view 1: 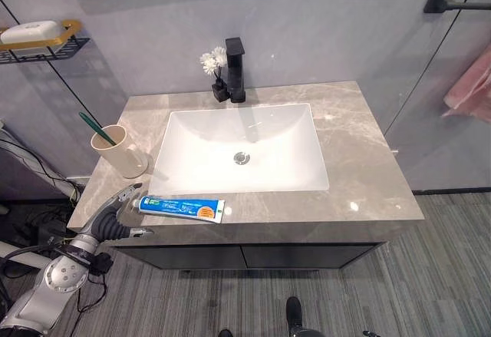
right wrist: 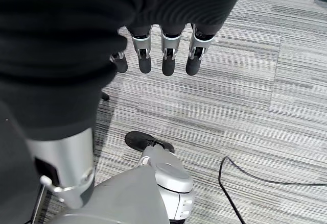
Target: Put brush and paste in cup on sink, flatten towel.
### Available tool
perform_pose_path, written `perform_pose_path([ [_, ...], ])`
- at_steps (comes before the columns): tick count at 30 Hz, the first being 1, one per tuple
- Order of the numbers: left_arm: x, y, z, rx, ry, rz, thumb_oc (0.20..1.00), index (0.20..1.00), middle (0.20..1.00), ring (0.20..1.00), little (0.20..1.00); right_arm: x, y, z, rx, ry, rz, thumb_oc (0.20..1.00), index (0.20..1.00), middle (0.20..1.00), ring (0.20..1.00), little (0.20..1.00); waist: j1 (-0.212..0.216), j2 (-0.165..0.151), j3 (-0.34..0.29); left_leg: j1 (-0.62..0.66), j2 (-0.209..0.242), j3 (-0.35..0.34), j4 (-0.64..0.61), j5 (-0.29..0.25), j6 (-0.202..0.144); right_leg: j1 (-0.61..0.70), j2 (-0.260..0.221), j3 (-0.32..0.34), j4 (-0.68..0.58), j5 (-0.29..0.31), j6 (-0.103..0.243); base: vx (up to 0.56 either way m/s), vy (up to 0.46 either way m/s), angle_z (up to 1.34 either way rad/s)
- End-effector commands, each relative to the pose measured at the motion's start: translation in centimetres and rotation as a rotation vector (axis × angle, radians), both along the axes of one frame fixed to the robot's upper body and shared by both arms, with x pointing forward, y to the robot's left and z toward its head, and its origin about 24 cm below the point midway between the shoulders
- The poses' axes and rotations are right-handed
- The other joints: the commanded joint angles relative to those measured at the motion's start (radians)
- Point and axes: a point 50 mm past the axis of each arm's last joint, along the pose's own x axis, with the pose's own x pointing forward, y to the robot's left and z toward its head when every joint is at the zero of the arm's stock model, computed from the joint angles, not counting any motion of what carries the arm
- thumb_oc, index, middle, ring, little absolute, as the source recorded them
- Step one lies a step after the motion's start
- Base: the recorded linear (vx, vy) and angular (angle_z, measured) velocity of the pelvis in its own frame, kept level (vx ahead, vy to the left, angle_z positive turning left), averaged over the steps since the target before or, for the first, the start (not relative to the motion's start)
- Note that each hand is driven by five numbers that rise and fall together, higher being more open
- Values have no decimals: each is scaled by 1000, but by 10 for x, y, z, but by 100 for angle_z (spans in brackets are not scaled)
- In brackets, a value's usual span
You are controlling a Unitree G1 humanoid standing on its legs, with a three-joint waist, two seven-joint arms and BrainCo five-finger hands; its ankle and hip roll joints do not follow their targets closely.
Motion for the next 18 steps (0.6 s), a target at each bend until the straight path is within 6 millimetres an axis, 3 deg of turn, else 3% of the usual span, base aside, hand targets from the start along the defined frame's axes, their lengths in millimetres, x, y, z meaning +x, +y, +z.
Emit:
perform_pose_path([
  [1,24,3,38,-17,-166,4,1000,1000,1000,1000,1000,20,-1,3,-11,-46,28,1000,1000,1000,1000,1000,-27,-17,28,-70,-1,-51,9,61,-8,29,-98,11,7,27,125,0,0,0],
  [10,28,-3,35,-50,-158,-11,1000,1000,1000,1000,1000,20,1,3,-5,-50,27,1000,1000,1000,1000,1000,-32,-26,37,-86,0,-50,9,64,-8,12,-98,13,7,30,125,0,0,0],
  [12,28,-3,33,-63,-151,-11,915,915,915,915,915,21,1,3,-5,-53,29,1000,1000,1000,1000,1000,-33,-27,40,-86,0,-48,9,64,-8,9,-97,17,7,30,124,0,0,0],
  [15,29,-4,35,-86,-152,-14,900,900,900,900,900,23,3,3,3,-63,31,1000,1000,1000,1000,1000,-34,-30,45,-87,2,-46,9,65,-8,6,-96,19,7,28,122,0,0,0],
  [18,30,-7,39,-54,-153,-45,834,834,834,834,834,23,4,3,7,-63,33,1000,1000,1000,1000,1000,-33,-31,46,-85,4,-46,9,64,-9,6,-95,20,7,27,122,0,0,0],
])
